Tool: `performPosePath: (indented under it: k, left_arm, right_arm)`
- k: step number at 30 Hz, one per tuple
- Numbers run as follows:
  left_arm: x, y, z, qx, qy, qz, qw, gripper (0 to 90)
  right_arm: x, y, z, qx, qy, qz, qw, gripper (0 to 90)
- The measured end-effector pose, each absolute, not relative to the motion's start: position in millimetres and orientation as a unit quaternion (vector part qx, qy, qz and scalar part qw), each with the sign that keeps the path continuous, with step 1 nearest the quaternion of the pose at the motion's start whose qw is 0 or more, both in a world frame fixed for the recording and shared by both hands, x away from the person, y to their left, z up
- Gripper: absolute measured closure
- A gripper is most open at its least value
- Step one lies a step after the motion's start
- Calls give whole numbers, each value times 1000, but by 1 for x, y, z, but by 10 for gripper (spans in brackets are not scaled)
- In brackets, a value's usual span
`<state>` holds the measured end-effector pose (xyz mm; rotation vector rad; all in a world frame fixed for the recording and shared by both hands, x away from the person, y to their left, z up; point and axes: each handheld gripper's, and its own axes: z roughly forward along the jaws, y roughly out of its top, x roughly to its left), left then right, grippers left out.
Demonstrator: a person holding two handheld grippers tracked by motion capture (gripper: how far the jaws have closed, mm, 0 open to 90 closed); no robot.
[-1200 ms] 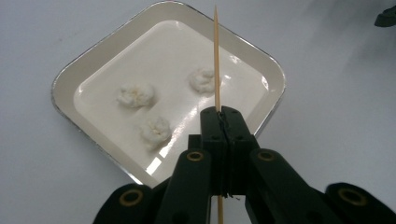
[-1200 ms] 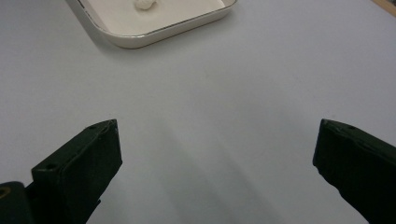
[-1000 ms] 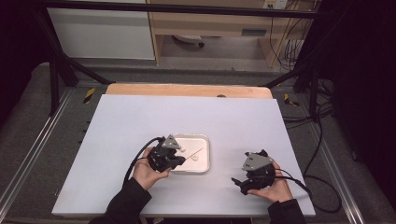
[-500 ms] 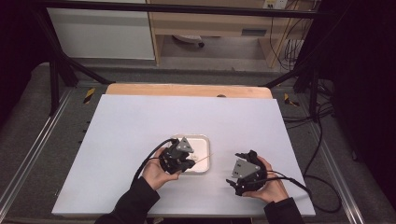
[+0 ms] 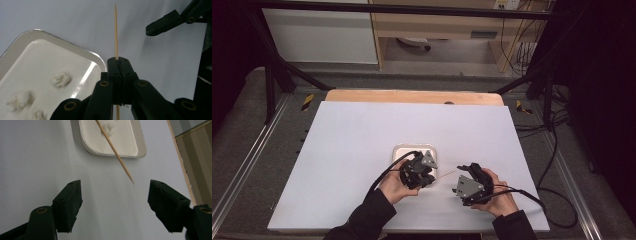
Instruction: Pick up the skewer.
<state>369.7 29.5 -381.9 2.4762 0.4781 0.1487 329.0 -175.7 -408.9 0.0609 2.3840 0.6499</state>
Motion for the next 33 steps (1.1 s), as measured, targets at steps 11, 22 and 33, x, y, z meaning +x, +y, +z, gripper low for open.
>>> performPosePath:
  k: [11, 22, 33]
  left_arm:
    - [369, 15, -384, 942, 163, 51, 289, 887]
    - [370, 5, -384, 949, 148, 47, 275, 886]
    - [368, -3, -384, 953, 134, 42, 267, 887]
  right_arm:
    - [329, -173, -412, -56, 908, 219, 353, 465]
    - [329, -165, -415, -126, 910, 185, 349, 629]
    - [329, -163, -418, -150, 912, 161, 346, 807]
